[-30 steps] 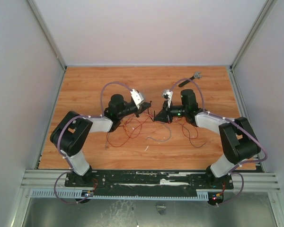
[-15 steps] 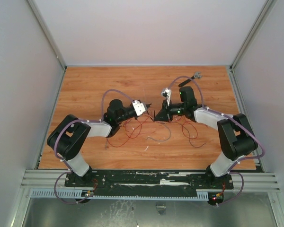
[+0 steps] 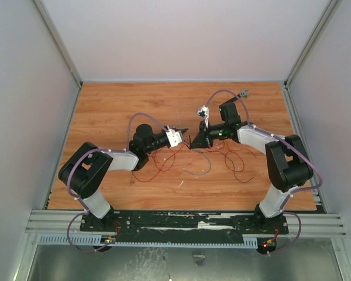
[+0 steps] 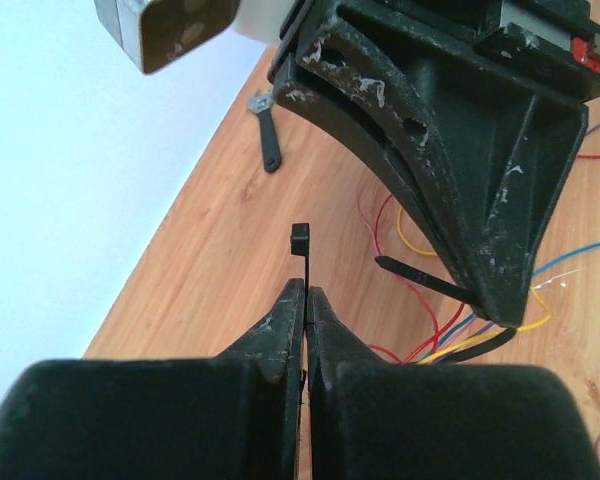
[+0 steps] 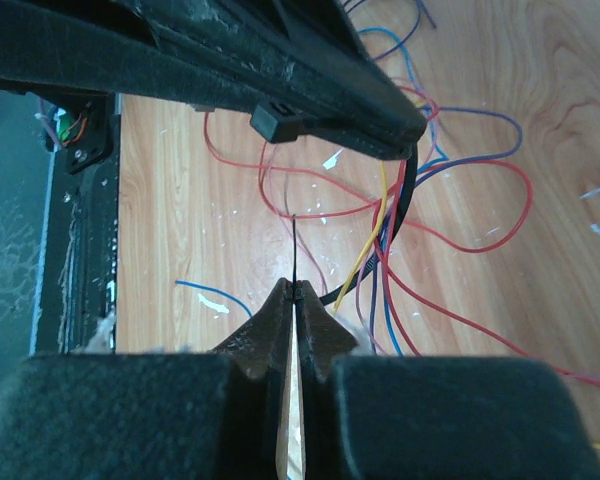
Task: Zip-tie the wires
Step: Tie the cable at the center of the board.
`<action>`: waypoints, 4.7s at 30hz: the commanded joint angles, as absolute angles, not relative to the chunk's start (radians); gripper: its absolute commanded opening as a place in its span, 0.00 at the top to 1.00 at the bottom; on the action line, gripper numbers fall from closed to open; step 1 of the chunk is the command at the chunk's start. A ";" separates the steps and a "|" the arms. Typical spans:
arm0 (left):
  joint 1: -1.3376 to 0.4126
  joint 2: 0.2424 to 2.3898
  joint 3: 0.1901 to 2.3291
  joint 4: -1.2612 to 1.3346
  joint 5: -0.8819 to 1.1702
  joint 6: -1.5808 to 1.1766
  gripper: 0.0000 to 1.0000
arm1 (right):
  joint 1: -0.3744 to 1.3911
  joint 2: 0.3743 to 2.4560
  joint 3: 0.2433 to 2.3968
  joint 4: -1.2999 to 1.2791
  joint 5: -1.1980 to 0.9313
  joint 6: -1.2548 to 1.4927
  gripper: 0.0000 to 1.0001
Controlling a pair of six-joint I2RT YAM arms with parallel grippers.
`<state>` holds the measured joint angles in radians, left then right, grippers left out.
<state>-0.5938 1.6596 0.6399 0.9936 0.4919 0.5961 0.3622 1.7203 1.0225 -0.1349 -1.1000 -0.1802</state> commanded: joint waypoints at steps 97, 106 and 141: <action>-0.624 1.701 0.678 0.981 0.453 0.945 1.00 | 0.319 1.831 1.228 -0.455 -1.213 -0.414 1.00; -0.628 1.703 0.678 0.978 0.453 0.949 1.00 | 0.304 1.848 1.243 -0.478 -1.224 -0.431 1.00; -0.641 1.723 0.673 1.000 0.431 0.959 1.00 | 0.311 1.876 1.285 -0.494 -1.250 -0.412 1.00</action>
